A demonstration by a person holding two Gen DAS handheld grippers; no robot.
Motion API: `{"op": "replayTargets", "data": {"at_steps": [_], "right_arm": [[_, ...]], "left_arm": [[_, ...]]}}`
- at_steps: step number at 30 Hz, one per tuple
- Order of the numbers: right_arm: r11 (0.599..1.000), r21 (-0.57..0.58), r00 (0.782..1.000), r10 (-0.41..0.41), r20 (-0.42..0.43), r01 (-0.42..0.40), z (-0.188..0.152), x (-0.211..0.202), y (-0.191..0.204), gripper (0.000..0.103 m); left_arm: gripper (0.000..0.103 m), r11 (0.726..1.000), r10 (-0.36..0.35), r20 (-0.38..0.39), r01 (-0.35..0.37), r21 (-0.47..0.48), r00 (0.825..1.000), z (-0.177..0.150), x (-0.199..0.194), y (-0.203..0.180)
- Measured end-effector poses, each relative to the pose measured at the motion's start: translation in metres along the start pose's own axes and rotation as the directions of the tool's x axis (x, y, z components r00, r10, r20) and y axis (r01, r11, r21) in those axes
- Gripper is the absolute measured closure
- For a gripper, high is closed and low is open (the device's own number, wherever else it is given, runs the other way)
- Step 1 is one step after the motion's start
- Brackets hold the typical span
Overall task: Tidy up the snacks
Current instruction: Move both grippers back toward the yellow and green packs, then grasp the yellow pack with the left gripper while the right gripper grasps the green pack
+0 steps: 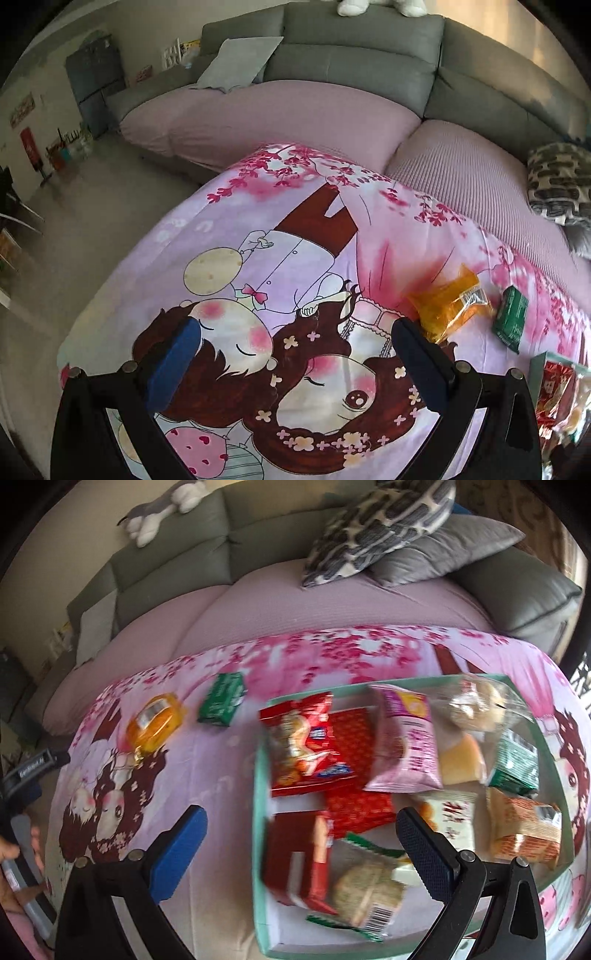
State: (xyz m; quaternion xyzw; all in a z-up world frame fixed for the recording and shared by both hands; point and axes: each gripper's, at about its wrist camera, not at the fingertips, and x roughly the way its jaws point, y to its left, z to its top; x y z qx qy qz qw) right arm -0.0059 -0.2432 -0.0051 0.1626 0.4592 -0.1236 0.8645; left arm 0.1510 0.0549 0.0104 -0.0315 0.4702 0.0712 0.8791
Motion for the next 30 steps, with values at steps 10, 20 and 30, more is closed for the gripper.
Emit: {"op": "replayTargets", "data": {"at_steps": [10,20,30], "right_arm": [[0.997,-0.034,0.998,0.067,0.020,-0.067,0.017,0.003,0.034,0.000],[0.995,-0.092,1.000,-0.026,0.000,0.025,0.065,0.028,0.075,0.000],[0.985,-0.149,0.996,-0.087,-0.021,0.083,0.097,0.058,0.107,0.000]], "left_arm": [[0.000,0.989,-0.145,0.033,0.144,0.021,0.989,0.013,0.008,-0.021],[0.000,0.954,-0.301,0.101,0.297,0.048,0.948,0.028,0.022,-0.039],[0.000,0.941,-0.323,0.072,0.311,0.133,0.944,0.028,0.039,-0.062]]}}
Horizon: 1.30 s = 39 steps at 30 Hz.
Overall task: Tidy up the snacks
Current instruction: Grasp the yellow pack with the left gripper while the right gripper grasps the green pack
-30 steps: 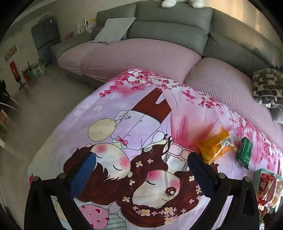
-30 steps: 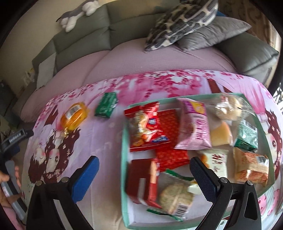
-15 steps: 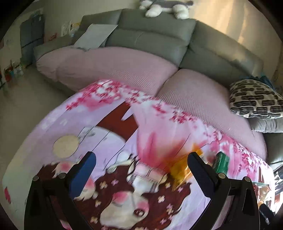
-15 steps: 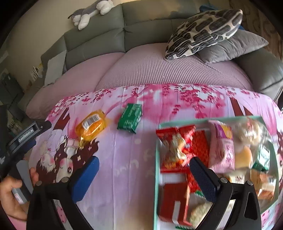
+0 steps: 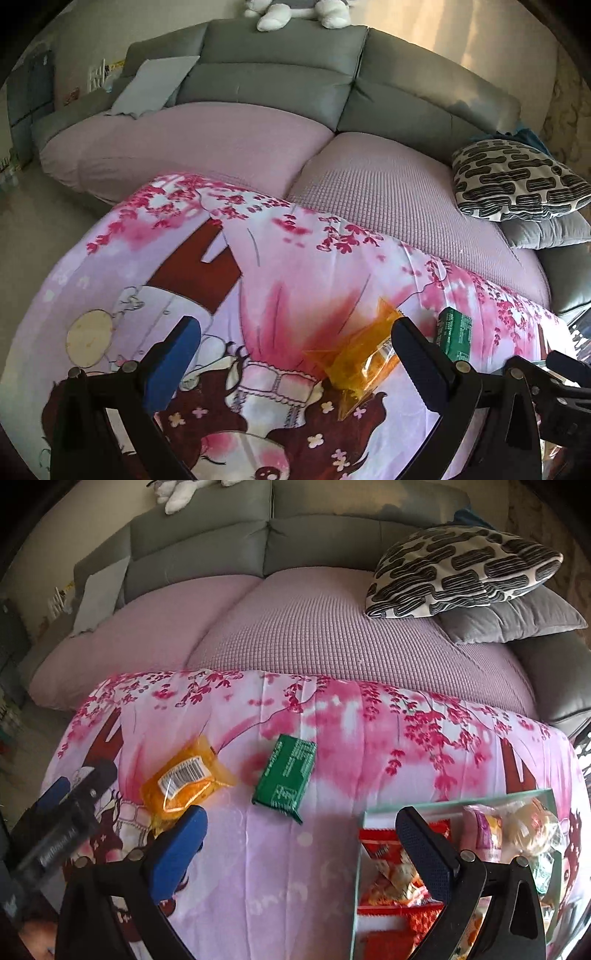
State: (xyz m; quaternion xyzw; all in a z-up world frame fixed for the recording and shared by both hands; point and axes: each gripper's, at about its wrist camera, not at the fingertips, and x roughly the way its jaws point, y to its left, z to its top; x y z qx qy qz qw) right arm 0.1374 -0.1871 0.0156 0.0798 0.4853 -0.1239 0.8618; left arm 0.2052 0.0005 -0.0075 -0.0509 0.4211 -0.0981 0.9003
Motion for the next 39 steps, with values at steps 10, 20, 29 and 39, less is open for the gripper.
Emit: {"op": "replayTargets", "data": {"at_steps": [10,20,29,39], "right_arm": [[0.997,0.021,0.996,0.071,-0.057,-0.070,0.022,0.043,0.006,0.009],[0.994,0.072,0.984,0.092,-0.152,-0.082,0.033,0.094,-0.004,0.020],[0.993,0.081,0.974,0.105,-0.200,-0.090,0.026,0.114,-0.004,0.049],[0.992,0.071,0.977,0.114,-0.180,-0.103,0.015,0.101,-0.006,0.061]], "left_arm": [[0.003,0.999,-0.030,-0.047,0.032,0.044,0.998,-0.002,0.024,-0.009],[0.019,0.988,-0.096,-0.114,0.109,0.114,0.989,-0.009,0.042,-0.029],[0.044,0.974,-0.118,-0.195,0.152,0.170,0.974,-0.021,0.058,-0.048],[0.062,0.978,-0.133,-0.213,0.164,0.132,0.968,-0.023,0.050,-0.048]]}}
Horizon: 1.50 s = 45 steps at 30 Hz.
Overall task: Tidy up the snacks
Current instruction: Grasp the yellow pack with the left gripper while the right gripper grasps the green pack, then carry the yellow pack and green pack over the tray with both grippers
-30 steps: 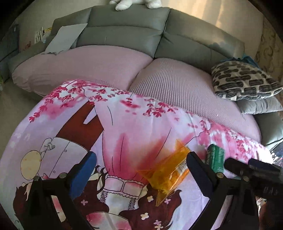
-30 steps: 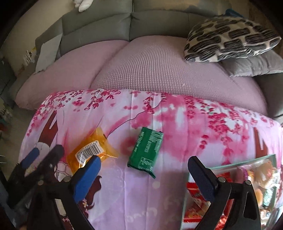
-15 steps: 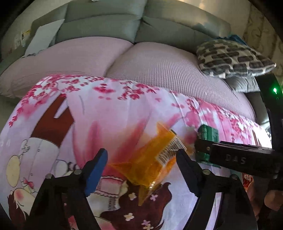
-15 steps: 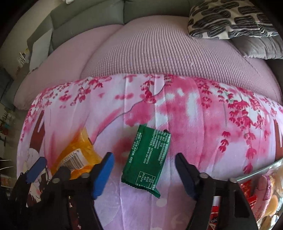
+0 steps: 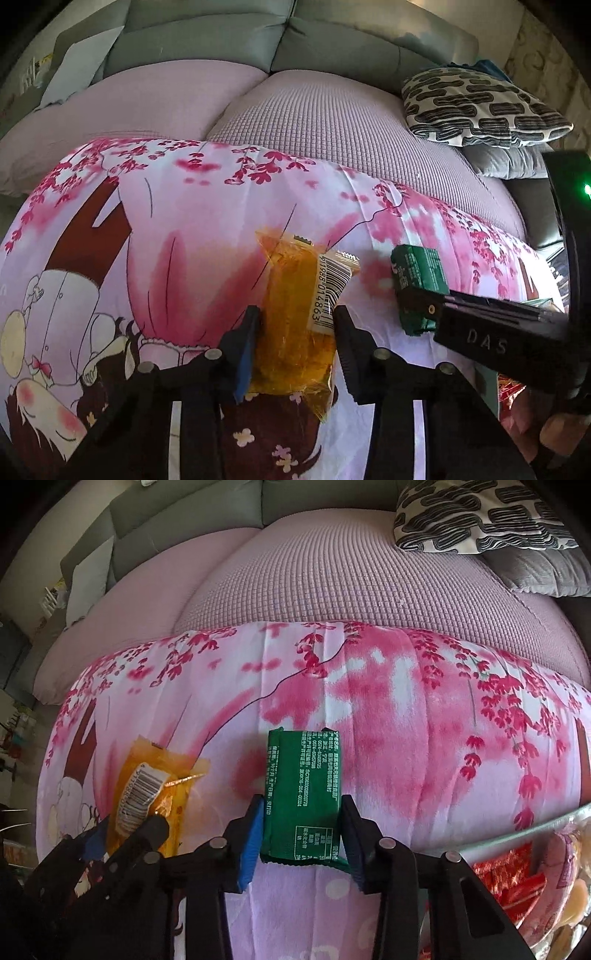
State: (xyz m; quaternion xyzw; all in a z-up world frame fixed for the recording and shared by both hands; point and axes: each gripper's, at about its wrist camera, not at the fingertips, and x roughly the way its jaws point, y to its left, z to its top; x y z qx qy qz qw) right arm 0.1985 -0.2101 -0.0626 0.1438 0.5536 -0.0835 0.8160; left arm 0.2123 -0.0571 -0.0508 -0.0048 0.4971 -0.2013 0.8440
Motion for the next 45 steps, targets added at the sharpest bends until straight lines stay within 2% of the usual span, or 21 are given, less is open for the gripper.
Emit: {"op": "replayTargets", "data": {"at_steps": [7,16,18,28,35,45], "right_arm": [[1.000,-0.002,0.999,0.021,0.035,-0.021,-0.023,-0.029,0.002,0.061],[0.999,0.001,0.993,0.048,0.109,-0.048,-0.054,-0.086,0.007,0.061],[0.999,-0.001,0.991,0.046,0.122,-0.047,-0.062,-0.096,0.007,0.061],[1.000,0.023,0.983,0.010,0.186,-0.015,-0.113,-0.137,-0.008,0.061],[0.995,0.100,0.979,-0.031,0.202,0.011,-0.149,-0.153,-0.041,0.061],[0.963,0.266,0.960,-0.118,0.253,0.048,-0.167,-0.189,-0.121,0.061]], "left_arm": [[0.062,1.000,0.013,0.025,-0.012,-0.011,1.000,-0.002,-0.023,-0.001],[0.062,1.000,0.002,0.061,-0.001,-0.010,0.998,-0.015,-0.061,-0.013],[0.062,1.000,-0.020,0.067,0.020,-0.012,0.998,-0.021,-0.067,-0.015],[0.062,1.000,-0.015,0.105,0.015,0.002,0.994,-0.044,-0.102,-0.027],[0.062,0.997,-0.047,0.133,0.038,0.067,0.990,-0.061,-0.121,-0.057],[0.062,0.978,-0.115,0.165,0.083,0.191,0.980,-0.072,-0.138,-0.115]]}}
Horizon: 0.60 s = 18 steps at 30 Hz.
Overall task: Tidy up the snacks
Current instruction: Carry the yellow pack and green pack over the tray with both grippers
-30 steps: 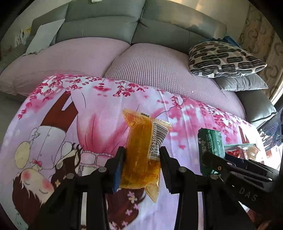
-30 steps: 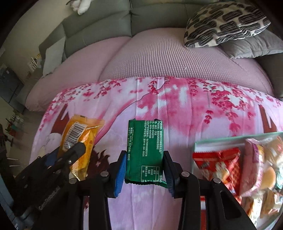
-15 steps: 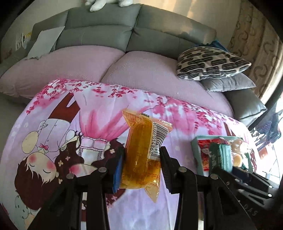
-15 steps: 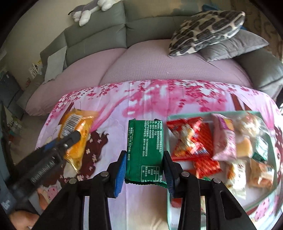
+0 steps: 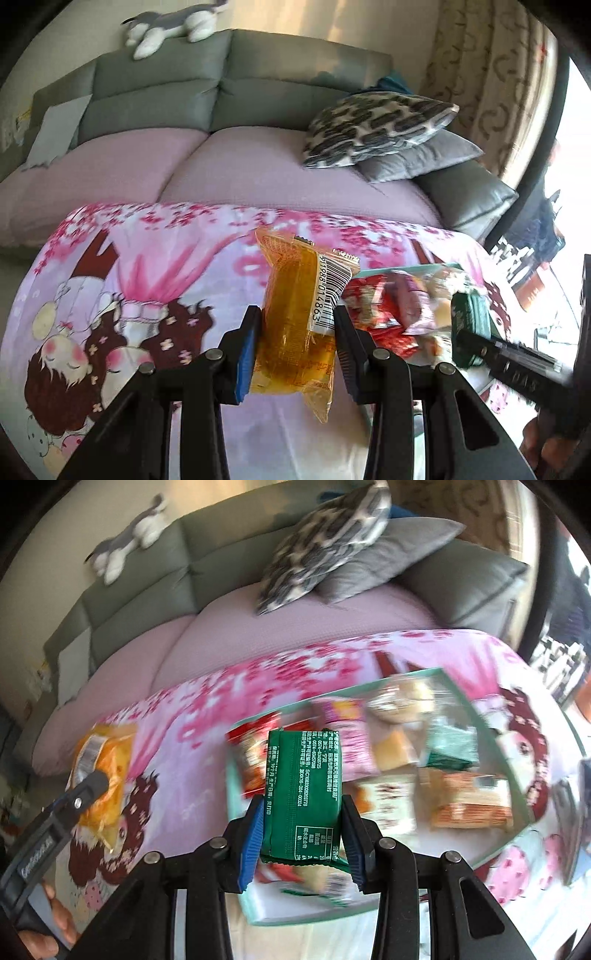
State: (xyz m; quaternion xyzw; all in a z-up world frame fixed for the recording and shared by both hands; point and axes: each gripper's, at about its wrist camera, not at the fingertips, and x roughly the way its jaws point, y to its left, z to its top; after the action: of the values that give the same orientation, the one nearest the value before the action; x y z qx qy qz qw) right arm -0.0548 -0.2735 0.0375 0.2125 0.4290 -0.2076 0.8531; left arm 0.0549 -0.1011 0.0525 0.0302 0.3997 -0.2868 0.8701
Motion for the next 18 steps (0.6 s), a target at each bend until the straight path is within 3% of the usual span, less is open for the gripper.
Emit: {"op": "replayTargets", "data": {"at_steps": [8,18], "right_arm": [[0.989,0.133,0.995,-0.080,0.061,0.071,0.008,-0.026,-0.066,0.061],[0.982,0.187,0.997,-0.054,0.063,0.042,0.008,-0.026,-0.095,0.061]], "left_arm": [[0.062,0.991,-0.090,-0.018,0.091,0.102,0.996,-0.008,0.006,-0.060],[0.062,0.982,-0.102,-0.065,0.111,0.152,0.993,-0.026,0.029,-0.095]]}}
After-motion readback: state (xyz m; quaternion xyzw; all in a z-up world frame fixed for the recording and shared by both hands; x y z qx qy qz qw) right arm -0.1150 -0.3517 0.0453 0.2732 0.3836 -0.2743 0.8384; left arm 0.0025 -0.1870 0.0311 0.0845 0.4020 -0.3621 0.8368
